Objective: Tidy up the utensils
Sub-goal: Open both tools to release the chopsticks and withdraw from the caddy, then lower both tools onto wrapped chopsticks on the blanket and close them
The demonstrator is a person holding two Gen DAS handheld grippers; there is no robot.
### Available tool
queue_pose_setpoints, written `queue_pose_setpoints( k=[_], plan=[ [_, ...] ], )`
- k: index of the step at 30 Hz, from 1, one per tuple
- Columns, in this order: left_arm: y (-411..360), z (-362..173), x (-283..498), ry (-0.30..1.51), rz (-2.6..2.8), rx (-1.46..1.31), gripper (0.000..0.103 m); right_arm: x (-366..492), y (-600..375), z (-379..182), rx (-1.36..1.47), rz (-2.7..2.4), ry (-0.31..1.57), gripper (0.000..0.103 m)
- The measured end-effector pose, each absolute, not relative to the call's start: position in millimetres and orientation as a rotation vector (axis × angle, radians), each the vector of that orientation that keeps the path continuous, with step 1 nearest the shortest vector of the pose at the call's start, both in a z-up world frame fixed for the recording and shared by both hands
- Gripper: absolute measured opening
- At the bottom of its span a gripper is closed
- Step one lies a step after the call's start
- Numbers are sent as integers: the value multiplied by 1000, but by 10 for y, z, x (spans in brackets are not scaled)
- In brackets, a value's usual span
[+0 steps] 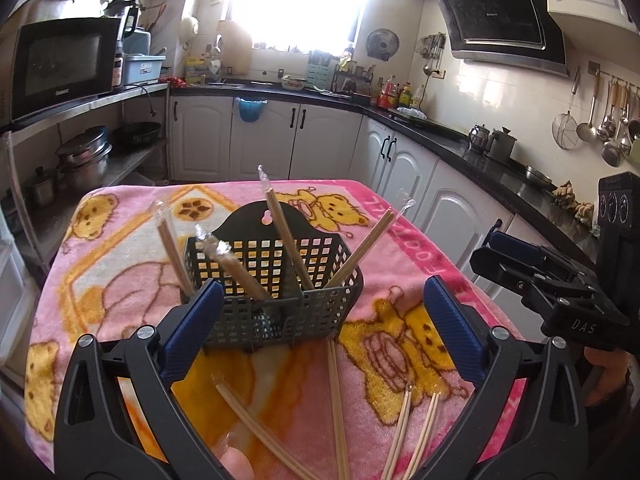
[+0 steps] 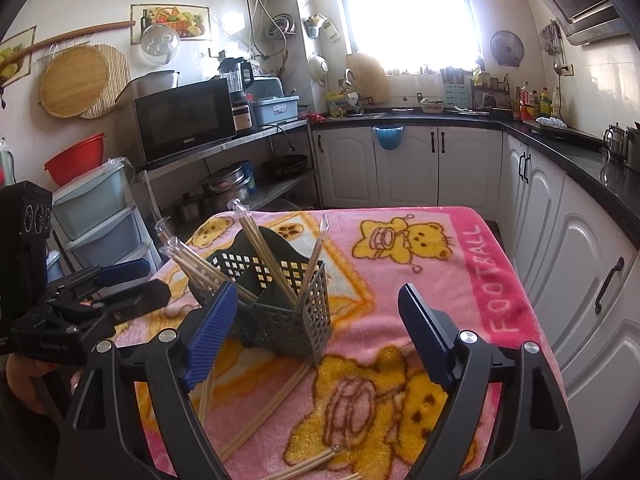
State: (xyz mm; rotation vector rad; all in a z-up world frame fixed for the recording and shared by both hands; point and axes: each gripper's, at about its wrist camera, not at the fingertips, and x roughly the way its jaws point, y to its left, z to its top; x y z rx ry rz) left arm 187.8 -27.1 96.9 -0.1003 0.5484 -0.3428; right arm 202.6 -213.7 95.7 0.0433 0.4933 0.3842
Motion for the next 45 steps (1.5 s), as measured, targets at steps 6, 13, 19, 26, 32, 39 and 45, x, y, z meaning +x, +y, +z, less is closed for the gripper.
queue_pose_setpoints(
  k=[6,13,19,26,32,39,45],
  plan=[
    [-206,935,1793,549,-332,-127,92,1970,-2114,889,41,393,509,80],
    [-142,818,1723,571,-322,-148,92,1903,-2103,754,34,399,546,80],
    [-86,654,1723,614,-305,-165,92,1865,-2088,590,29,408,594,80],
    [-8,476,1717,653,-280,-192,92,1829,-2054,415,28,423,640,80],
    [54,298,1744,695,-254,-204,92,1791,-1988,282,29,438,680,80],
    [104,44,1807,757,-224,-219,92,1782,-1961,127,32,439,731,80],
    [181,-155,1901,809,-208,-253,92,1780,-1979,-60,35,422,786,80]
  ],
)
